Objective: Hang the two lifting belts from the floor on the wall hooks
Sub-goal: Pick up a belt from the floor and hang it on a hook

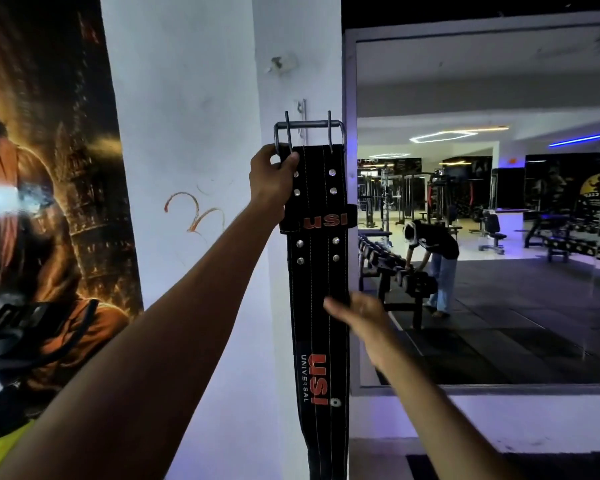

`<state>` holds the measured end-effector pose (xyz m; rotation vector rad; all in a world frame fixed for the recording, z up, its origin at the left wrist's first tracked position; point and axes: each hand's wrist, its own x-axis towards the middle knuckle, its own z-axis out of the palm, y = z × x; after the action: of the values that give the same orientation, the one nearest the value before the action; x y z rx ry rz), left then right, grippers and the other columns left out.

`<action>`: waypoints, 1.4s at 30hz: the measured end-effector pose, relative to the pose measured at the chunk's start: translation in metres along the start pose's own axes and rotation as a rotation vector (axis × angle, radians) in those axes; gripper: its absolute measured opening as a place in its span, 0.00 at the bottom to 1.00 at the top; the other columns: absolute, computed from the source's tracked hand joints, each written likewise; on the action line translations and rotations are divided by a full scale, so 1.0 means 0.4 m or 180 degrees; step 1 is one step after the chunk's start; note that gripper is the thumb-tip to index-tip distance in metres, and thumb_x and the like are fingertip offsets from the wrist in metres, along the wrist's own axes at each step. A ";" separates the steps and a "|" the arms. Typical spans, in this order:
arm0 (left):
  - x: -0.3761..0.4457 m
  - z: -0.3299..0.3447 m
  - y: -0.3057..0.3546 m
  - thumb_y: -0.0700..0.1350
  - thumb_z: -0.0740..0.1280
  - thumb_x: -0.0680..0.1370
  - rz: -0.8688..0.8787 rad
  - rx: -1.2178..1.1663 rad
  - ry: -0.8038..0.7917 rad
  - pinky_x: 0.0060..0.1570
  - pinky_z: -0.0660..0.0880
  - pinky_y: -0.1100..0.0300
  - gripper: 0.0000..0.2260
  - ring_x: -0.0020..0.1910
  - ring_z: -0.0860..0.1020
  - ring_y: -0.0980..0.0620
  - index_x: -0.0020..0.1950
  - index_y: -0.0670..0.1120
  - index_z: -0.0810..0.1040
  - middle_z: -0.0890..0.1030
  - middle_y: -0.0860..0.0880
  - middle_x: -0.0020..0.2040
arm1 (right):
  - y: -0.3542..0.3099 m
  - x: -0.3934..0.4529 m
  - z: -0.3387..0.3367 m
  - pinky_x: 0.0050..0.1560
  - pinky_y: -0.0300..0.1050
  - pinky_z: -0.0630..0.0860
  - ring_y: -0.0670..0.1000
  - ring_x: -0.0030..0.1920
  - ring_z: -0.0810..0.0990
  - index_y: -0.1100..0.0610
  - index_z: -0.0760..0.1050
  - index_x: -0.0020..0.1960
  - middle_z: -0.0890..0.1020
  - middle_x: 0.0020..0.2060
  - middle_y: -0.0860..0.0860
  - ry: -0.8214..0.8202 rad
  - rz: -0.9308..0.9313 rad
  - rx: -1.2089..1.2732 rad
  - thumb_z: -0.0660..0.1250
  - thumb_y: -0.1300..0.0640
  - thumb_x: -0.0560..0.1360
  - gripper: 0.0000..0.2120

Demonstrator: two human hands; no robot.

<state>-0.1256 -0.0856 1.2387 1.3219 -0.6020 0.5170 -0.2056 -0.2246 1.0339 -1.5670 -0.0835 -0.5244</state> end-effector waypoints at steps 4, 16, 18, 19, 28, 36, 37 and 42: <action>0.028 -0.001 0.006 0.42 0.68 0.78 0.0001 -0.0080 0.0130 0.38 0.75 0.54 0.03 0.33 0.78 0.48 0.51 0.47 0.78 0.82 0.47 0.38 | -0.127 0.080 -0.007 0.50 0.42 0.82 0.53 0.46 0.85 0.59 0.81 0.48 0.86 0.44 0.55 0.0157 -0.0372 0.0241 0.75 0.62 0.70 0.07; 0.039 -0.024 -0.026 0.42 0.68 0.79 -0.0039 -0.0130 0.0119 0.32 0.77 0.58 0.05 0.32 0.79 0.49 0.54 0.44 0.79 0.82 0.47 0.37 | 0.030 -0.012 -0.023 0.58 0.44 0.77 0.50 0.55 0.83 0.51 0.80 0.54 0.86 0.51 0.49 -0.0407 0.0149 -0.0028 0.73 0.48 0.68 0.16; 0.023 -0.027 -0.030 0.41 0.67 0.80 -0.0063 -0.0155 0.0088 0.29 0.76 0.60 0.06 0.30 0.78 0.51 0.56 0.43 0.79 0.82 0.47 0.37 | -0.091 0.043 -0.030 0.63 0.52 0.74 0.52 0.58 0.80 0.52 0.76 0.62 0.81 0.59 0.52 -0.0222 -0.0159 0.0527 0.69 0.48 0.70 0.21; 0.016 -0.027 -0.031 0.40 0.67 0.80 -0.0074 -0.0189 0.0055 0.26 0.74 0.62 0.07 0.28 0.77 0.53 0.57 0.41 0.78 0.81 0.47 0.36 | -0.154 0.073 -0.033 0.64 0.54 0.74 0.53 0.60 0.79 0.54 0.73 0.66 0.80 0.61 0.53 -0.0144 -0.0359 0.0733 0.68 0.48 0.71 0.25; -0.052 -0.025 -0.040 0.40 0.65 0.82 0.0021 -0.0226 -0.0386 0.32 0.77 0.58 0.10 0.32 0.79 0.51 0.62 0.40 0.75 0.82 0.44 0.42 | -0.424 0.184 0.058 0.25 0.39 0.77 0.51 0.37 0.79 0.61 0.74 0.58 0.83 0.38 0.52 0.0623 -0.0998 0.0145 0.71 0.63 0.74 0.14; -0.191 -0.138 -0.162 0.43 0.65 0.82 0.0088 0.0151 -0.1150 0.47 0.81 0.61 0.09 0.46 0.83 0.58 0.59 0.44 0.81 0.85 0.50 0.47 | -0.424 0.191 0.069 0.23 0.30 0.74 0.48 0.36 0.78 0.63 0.76 0.58 0.83 0.40 0.56 0.0920 -0.1015 0.0407 0.71 0.67 0.73 0.14; -0.219 -0.156 -0.195 0.41 0.67 0.80 0.0037 0.0193 -0.1218 0.48 0.80 0.62 0.07 0.45 0.82 0.59 0.56 0.45 0.82 0.85 0.53 0.45 | -0.418 0.191 0.068 0.23 0.30 0.74 0.47 0.36 0.78 0.63 0.76 0.58 0.82 0.40 0.56 0.0914 -0.1000 0.0423 0.71 0.67 0.73 0.14; -0.387 -0.189 -0.393 0.38 0.75 0.71 -0.0634 0.0426 -0.1582 0.47 0.80 0.61 0.07 0.42 0.82 0.57 0.47 0.42 0.84 0.86 0.51 0.42 | -0.405 0.187 0.064 0.20 0.34 0.73 0.47 0.34 0.79 0.61 0.78 0.57 0.84 0.49 0.60 0.1053 -0.0976 0.0482 0.72 0.65 0.72 0.13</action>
<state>-0.1286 -0.0404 1.0099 1.6327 -0.8404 0.0593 -0.1916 -0.2065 1.2128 -1.3082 -0.1090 -0.9896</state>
